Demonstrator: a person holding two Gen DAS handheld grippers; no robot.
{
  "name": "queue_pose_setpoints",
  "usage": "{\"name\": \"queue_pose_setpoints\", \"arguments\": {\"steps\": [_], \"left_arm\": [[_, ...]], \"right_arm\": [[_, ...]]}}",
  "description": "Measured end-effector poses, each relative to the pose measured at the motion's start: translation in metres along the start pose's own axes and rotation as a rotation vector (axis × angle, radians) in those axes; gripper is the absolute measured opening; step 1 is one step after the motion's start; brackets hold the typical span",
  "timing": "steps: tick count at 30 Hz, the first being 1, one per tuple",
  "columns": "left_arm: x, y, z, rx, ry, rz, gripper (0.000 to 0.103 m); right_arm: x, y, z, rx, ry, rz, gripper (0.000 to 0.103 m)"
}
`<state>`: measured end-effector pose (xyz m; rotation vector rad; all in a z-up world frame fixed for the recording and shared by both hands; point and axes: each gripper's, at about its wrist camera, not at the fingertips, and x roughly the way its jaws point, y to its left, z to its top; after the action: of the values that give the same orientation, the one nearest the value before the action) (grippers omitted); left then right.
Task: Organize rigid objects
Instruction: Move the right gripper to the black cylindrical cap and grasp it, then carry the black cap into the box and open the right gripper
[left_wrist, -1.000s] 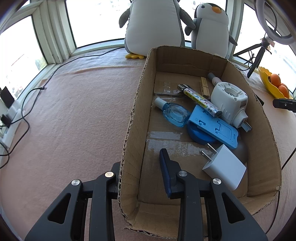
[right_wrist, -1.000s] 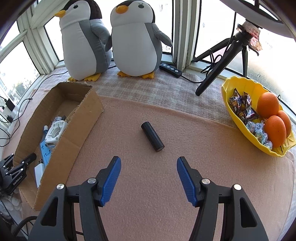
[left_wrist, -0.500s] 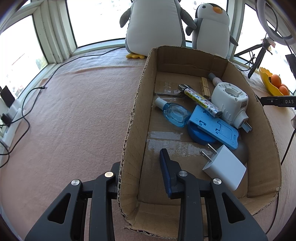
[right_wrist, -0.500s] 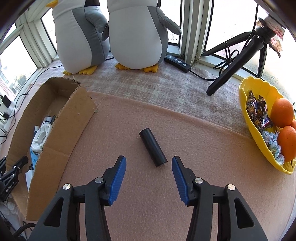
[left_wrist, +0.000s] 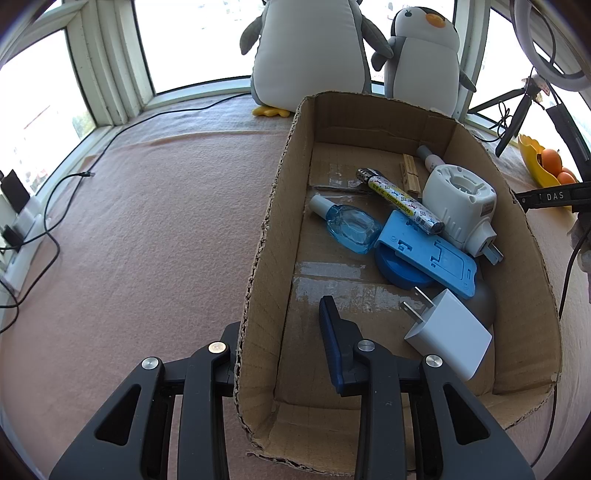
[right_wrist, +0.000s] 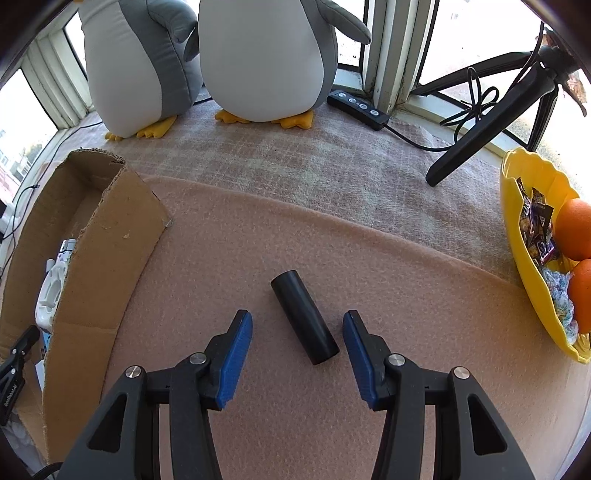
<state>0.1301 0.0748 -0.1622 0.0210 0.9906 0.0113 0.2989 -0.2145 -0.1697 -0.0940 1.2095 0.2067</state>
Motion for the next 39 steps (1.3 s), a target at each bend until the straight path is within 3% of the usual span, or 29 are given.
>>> {"name": "queue_pose_setpoints", "arguments": {"steps": [8, 13, 27, 39], "left_arm": [[0.0, 0.0, 0.0, -0.001, 0.0, 0.0, 0.03], [0.0, 0.0, 0.0, 0.0, 0.0, 0.0, 0.03], [0.0, 0.002, 0.001, -0.004, -0.002, -0.003, 0.03], [0.001, 0.003, 0.0, 0.0, -0.01, -0.014, 0.03]], "right_arm": [[-0.001, -0.012, 0.004, 0.077, 0.02, 0.011, 0.021], [-0.003, -0.011, -0.001, 0.091, 0.025, 0.018, 0.015], [-0.023, -0.007, -0.035, 0.171, 0.0, 0.039, 0.015], [-0.062, 0.014, -0.067, 0.202, -0.078, 0.067, 0.015]]}}
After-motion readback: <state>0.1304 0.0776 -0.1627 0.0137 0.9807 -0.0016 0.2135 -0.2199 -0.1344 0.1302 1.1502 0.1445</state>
